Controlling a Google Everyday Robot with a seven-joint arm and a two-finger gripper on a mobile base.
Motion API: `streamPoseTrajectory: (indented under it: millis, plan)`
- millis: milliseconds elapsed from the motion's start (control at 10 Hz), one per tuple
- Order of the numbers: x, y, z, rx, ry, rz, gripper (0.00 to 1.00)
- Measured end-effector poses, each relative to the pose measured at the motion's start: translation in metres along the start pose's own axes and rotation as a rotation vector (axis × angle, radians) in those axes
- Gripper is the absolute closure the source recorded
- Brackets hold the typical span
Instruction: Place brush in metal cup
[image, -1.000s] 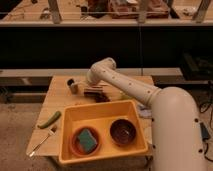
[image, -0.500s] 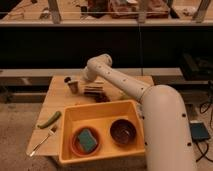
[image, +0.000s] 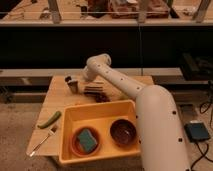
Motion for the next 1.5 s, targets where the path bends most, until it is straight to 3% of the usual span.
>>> streamPoseTrajectory:
  millis: [400,700,900,1000,1500]
  plan:
    - [0.012,0.001,0.009,-0.004,0.009,0.032,0.89]
    - [0.008,0.006,0.016,-0.025,0.009,0.016,0.64]
    - [0.007,0.008,0.018,-0.033,0.007,0.010,0.41]
    - [0.006,0.008,0.019,-0.035,0.006,0.009,0.36]
    - [0.001,0.010,0.023,-0.048,0.003,0.007,0.32]
